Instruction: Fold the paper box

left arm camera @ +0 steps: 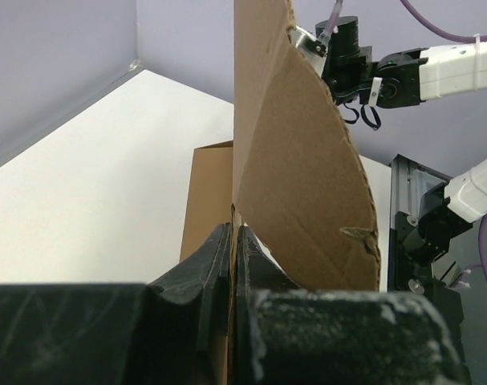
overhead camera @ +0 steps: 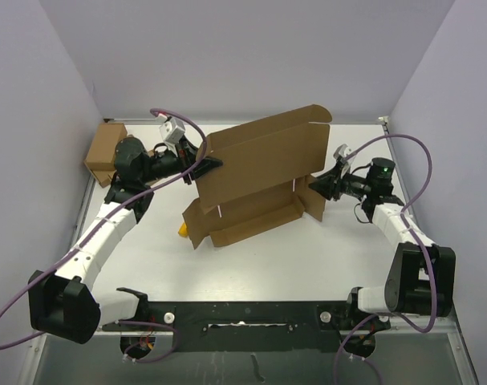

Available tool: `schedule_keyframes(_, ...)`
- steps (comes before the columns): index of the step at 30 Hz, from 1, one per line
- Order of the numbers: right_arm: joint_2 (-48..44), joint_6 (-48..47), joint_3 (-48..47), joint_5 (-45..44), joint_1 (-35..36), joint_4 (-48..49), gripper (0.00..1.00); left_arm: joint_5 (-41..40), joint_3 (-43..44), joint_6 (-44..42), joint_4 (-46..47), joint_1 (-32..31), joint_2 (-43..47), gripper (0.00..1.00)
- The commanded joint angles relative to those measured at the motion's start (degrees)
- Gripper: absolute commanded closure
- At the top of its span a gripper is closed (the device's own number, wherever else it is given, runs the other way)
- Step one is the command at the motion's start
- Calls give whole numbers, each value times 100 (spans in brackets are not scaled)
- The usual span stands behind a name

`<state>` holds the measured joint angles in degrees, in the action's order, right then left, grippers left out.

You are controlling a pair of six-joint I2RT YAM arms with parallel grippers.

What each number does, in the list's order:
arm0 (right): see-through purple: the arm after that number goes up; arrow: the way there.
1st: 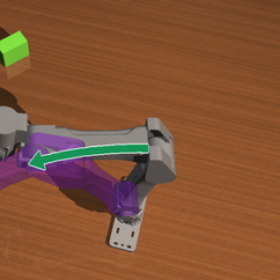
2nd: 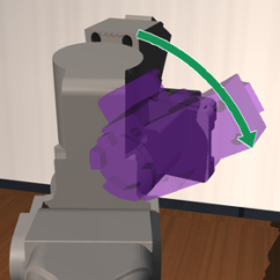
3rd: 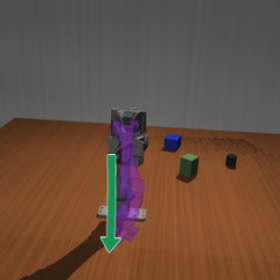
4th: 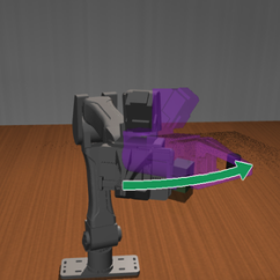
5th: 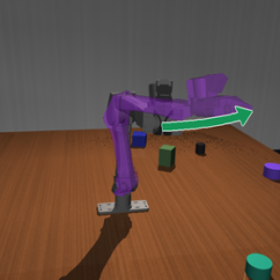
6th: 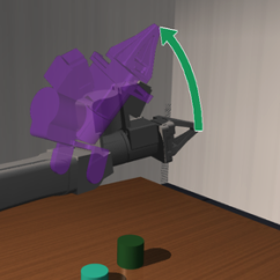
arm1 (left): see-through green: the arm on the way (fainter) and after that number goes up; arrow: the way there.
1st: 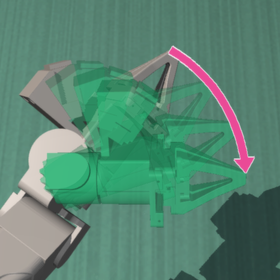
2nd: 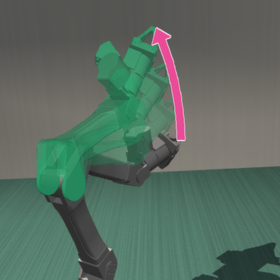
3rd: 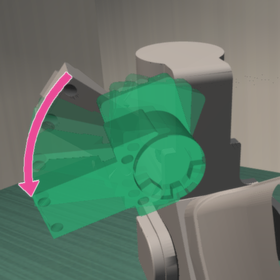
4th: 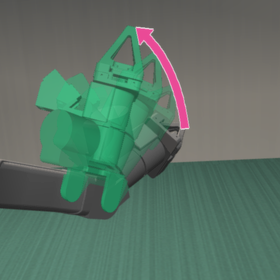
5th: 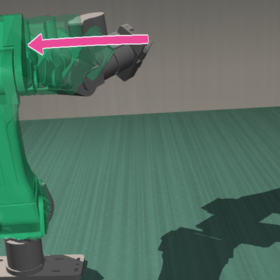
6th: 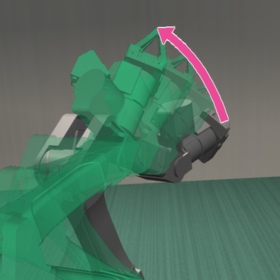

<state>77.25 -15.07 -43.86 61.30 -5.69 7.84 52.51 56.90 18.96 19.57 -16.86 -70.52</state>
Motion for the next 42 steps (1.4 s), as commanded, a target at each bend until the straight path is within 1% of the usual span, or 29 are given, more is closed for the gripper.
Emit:
schedule_keyframes(1,4,-110,-249,539,-192,-579,74,236,29,-210,113,-54,188,100)
schedule_keyframes(4,-62,-525,-387,820,-332,-1054,64,288,40,-250,99,-55,197,100)
schedule_keyframes(7,-127,-1157,-579,1112,-529,-1690,49,335,48,-270,108,-62,213,100)
schedule_keyframes(9,-153,-1755,-746,1302,-664,-2246,39,369,49,-285,108,-58,229,100)
schedule_keyframes(12,-146,-2943,-1116,1475,-839,-3442,27,390,55,-288,117,-59,232,100)
schedule_keyframes(14,-113,-3680,-1403,1572,-958,-4201,22,407,60,-288,121,-54,223,100)
schedule_keyframes(18,7,-5130,-2088,1732,-1250,-5906,18,441,71,-288,134,-57,205,100)
schedule_keyframes(21,133,-5889,-2539,1746,-1469,-6702,18,452,68,-288,143,-58,197,100)
schedule_keyframes(23,221,-6101,-2757,1789,-1624,-6900,18,453,66,-288,148,-53,197,100)
schedule_keyframes(24,257,-6047,-2841,1805,-1714,-6825,19,461,71,-288,152,-54,197,100)
schedule_keyframes(25,297,-5731,-2877,1749,-1776,-6503,19,468,74,-288,160,-54,189,100)
schedule_keyframes(26,320,-4947,-2860,1538,-1802,-5792,20,470,69,-281,168,-54,188,100)
schedule_keyframes(27,332,-3965,-2778,1144,-1799,-4916,20,478,74,-271,176,-54,188,100)
schedule_keyframes(28,344,-2599,-2618,680,-1791,-3935,21,486,83,-270,185,-56,182,100)
schedule_keyframes(29,385,-1933,-2486,262,-1792,-3231,22,492,78,-264,198,-60,180,100)
schedule_keyframes(30,469,-1653,-2433,-5,-1796,-2788,23,496,91,-256,211,-57,179,100)
schedule_keyframes(32,787,-1509,-2583,-274,-1739,-2622,21,505,98,-231,238,-62,163,100)
schedule_keyframes(33,1050,-1478,-2677,-344,-1693,-2582,17,511,106,-222,246,-62,162,100)
schedule_keyframes(35,1370,-1369,-2738,-494,-1615,-2334,0,523,115,-209,265,-62,162,100)
schedule_keyframes(38,1676,-1269,-2492,-511,-1567,-1558,2,521,122,-205,271,-61,167,100)
schedule_keyframes(39,1769,-1294,-2463,-497,-1531,-1470,2,522,119,-201,277,-60,170,100)
schedule_keyframes(42,2022,-1570,-2555,-372,-1333,-1639,2,523,111,-200,284,-58,162,100)
